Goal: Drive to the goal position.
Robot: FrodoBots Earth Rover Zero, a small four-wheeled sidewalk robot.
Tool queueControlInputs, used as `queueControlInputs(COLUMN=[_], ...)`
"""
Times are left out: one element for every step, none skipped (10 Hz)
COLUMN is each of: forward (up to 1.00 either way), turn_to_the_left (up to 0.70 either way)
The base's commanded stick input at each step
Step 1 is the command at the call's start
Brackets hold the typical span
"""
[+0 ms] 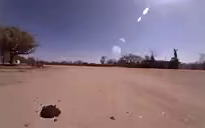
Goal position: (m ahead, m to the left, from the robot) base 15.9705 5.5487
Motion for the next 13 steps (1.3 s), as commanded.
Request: queueControlInputs(forward=[1.0,1.0,1.0,1.0,1.0,1.0,1.0,1.0,1.0,1.0,1.0,1.0,1.0], turn_to_the_left=[0.0,0.0,0.06,0.27,0.27,0.27,0.27,0.15,0.03,0.0,0.0,0.0,0.0])
